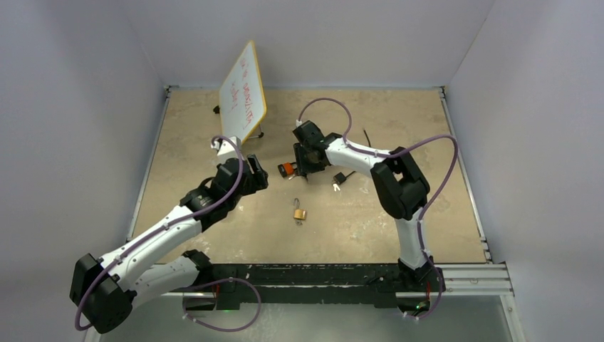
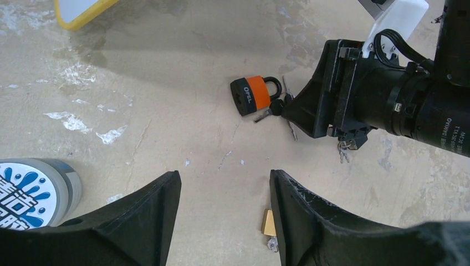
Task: Unlock with the key
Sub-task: Pick up the key from the center of the board.
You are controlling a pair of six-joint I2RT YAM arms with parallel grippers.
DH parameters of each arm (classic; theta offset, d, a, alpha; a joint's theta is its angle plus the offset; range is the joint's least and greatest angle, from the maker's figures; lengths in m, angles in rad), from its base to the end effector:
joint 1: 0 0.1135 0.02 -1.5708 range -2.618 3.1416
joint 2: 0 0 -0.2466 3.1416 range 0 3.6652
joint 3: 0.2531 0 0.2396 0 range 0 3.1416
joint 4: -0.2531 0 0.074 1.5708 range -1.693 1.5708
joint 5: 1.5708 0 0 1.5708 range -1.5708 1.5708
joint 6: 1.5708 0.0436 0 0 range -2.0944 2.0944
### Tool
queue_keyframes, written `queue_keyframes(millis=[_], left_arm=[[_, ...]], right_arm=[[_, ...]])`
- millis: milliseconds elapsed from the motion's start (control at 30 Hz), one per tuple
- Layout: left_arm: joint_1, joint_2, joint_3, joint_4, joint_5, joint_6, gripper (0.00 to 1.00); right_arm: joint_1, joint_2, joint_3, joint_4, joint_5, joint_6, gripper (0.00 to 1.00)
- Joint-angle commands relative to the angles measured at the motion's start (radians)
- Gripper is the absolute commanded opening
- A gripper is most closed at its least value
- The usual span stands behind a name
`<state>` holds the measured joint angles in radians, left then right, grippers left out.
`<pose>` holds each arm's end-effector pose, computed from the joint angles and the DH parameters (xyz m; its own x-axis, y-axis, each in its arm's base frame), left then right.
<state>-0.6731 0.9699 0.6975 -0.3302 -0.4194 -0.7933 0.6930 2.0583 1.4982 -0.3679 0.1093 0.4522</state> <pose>0.1783 -0.1195 0.2478 -0.5297 -0.4101 -0.7424 -0.1004 0.8995 -0.4252 0.3371 0.2738 0.1650 -0.8094 -0.1075 -0.5773 -0.2569 0.9489 0.1834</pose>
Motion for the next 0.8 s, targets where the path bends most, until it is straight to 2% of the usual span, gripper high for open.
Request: queue_keyframes(millis=[0, 267, 367, 500, 567, 600, 767], left_arm=[[0.014, 0.008, 0.017, 0.032, 0.002, 0.007, 0.62], [0.028, 0.023, 0.016, 0.055, 0.016, 0.028, 0.62], [0.032, 0.024, 0.017, 0.059, 0.020, 0.029, 0.62], [0.038, 0.023, 0.023, 0.060, 0.027, 0.029, 0.62], [0.040, 0.021, 0.026, 0.062, 0.034, 0.023, 0.62], [0.041, 0.020, 0.028, 0.061, 0.039, 0.019, 0.62], [0.042, 0.014, 0.031, 0.079, 0.085, -0.014, 0.62]], right_arm=[[-0.005, 0.018, 0.046, -0.008, 0.048, 0.002, 0.45], [-0.004, 0.046, 0.043, 0.077, 0.025, -0.044, 0.42], [-0.004, 0.048, 0.023, 0.127, 0.003, -0.079, 0.34], [-0.005, 0.045, 0.002, 0.145, -0.015, -0.109, 0.11], [-0.005, 0.021, -0.032, 0.163, -0.009, -0.115, 0.03], [-0.006, 0.000, -0.060, 0.190, -0.006, -0.116, 0.00], [-0.005, -0.168, -0.261, 0.406, -0.035, -0.124, 0.00]])
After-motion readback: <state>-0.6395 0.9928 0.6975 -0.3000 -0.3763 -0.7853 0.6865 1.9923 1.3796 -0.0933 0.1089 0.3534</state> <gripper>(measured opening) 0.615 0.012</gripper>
